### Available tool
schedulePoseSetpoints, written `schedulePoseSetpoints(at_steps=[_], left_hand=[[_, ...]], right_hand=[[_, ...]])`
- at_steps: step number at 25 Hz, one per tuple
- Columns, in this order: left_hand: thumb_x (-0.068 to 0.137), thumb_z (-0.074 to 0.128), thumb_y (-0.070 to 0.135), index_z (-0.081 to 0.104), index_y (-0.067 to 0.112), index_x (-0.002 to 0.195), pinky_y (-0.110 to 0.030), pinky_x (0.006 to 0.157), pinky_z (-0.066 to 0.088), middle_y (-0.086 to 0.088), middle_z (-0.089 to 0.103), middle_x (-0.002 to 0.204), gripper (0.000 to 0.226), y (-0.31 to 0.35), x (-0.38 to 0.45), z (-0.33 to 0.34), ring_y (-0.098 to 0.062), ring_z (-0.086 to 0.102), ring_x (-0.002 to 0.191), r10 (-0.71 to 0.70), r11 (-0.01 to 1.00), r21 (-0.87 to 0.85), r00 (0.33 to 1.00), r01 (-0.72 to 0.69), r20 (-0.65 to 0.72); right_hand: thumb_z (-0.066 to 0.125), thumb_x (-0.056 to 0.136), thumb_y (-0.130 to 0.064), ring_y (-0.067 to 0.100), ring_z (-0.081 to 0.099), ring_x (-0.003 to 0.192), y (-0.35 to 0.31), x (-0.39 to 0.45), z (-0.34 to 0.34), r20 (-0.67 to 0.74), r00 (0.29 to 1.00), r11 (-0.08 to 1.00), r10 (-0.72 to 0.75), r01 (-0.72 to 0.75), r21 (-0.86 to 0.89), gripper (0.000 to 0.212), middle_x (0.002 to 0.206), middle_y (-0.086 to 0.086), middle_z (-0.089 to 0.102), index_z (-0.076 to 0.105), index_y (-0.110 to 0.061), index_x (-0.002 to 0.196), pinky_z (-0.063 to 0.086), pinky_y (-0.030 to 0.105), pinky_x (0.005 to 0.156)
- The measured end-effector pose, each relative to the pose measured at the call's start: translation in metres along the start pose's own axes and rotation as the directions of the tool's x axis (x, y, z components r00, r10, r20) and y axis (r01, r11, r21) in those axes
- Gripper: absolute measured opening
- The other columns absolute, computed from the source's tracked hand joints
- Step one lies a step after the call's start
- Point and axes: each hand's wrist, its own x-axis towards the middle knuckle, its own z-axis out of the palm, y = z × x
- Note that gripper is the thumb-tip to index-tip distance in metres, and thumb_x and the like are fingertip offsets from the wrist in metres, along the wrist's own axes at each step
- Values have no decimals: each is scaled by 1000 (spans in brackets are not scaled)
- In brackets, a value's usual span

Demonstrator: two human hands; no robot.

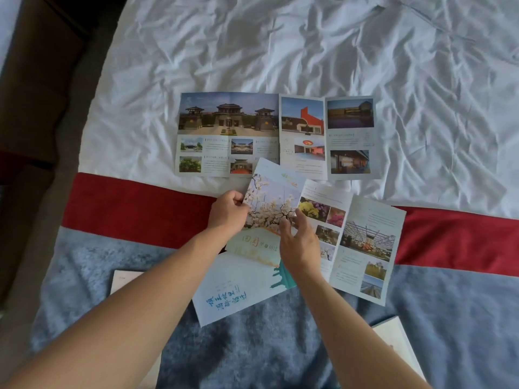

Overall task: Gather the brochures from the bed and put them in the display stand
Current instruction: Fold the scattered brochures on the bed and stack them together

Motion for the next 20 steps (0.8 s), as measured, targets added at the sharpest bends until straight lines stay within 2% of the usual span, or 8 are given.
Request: schedulePoseSetpoints(at_steps=[3, 5, 8, 11, 13, 16, 20], left_hand=[[89, 62, 17, 59, 28, 91, -22, 53, 41, 11, 62, 85, 11, -3, 4, -13, -6, 62, 67, -20, 999, -27, 999, 19, -30], [88, 63, 17, 60, 28, 89, -22, 54, 43, 8, 64, 87, 12, -5, 7, -24, -10, 63, 69, -60, 995, -84, 995, 53, -74], [87, 64, 15, 61, 25, 94, -14, 42, 40, 9, 62, 85, 12, -13, 7, -33, -7, 60, 67, -88, 990, -120, 993, 78, -84], [87, 64, 14, 62, 23, 96, -8, 36, 35, 10, 62, 84, 12, -18, 6, -33, -6, 59, 65, -75, 990, -126, 994, 65, -75], [87, 64, 14, 63, 23, 96, -11, 39, 38, 8, 63, 84, 12, -20, 6, -35, -6, 59, 65, -78, 989, -130, 994, 68, -73], [87, 62, 13, 63, 24, 94, -21, 53, 43, 7, 64, 86, 13, -22, 6, -37, -9, 59, 68, -93, 984, -160, 992, 79, -83], [88, 58, 11, 65, 22, 91, -27, 61, 47, 1, 67, 88, 13, -21, 8, -40, -15, 61, 72, -124, 967, -243, 976, 79, -176]], right_hand=[[47, 102, -49, 23, 55, 128, 0, -3, 2, 9, 998, 994, -62, 63, -92, 63, 144, 3, 56, 32, -18, 154, 47, 45, 103], [52, 99, -41, 24, 63, 113, 2, -7, 5, 63, 996, 979, -65, 76, -192, 61, 131, 2, 64, 32, -18, 152, 53, 43, 93], [55, 96, -31, 24, 68, 98, 2, -16, 13, 128, 991, 969, -36, 66, -239, 51, 112, -2, 70, 41, -19, 144, 54, 36, 78], [55, 93, -21, 24, 67, 99, -3, -24, 19, 133, 988, 964, -78, 108, -242, 41, 123, -2, 66, 48, -21, 134, 55, 35, 74], [50, 91, -13, 22, 68, 92, -7, -25, 21, 156, 984, 964, -85, 121, -239, 38, 122, -2, 68, 51, -23, 127, 59, 38, 71], [45, 91, -8, 22, 71, 87, -8, -25, 23, 186, 980, 961, -75, 121, -247, 33, 114, -1, 73, 55, -20, 120, 61, 37, 63], [45, 95, -13, 24, 69, 82, -8, -30, 27, 264, 963, 965, -63, 126, -230, 20, 98, 1, 73, 60, -19, 106, 61, 42, 66]])
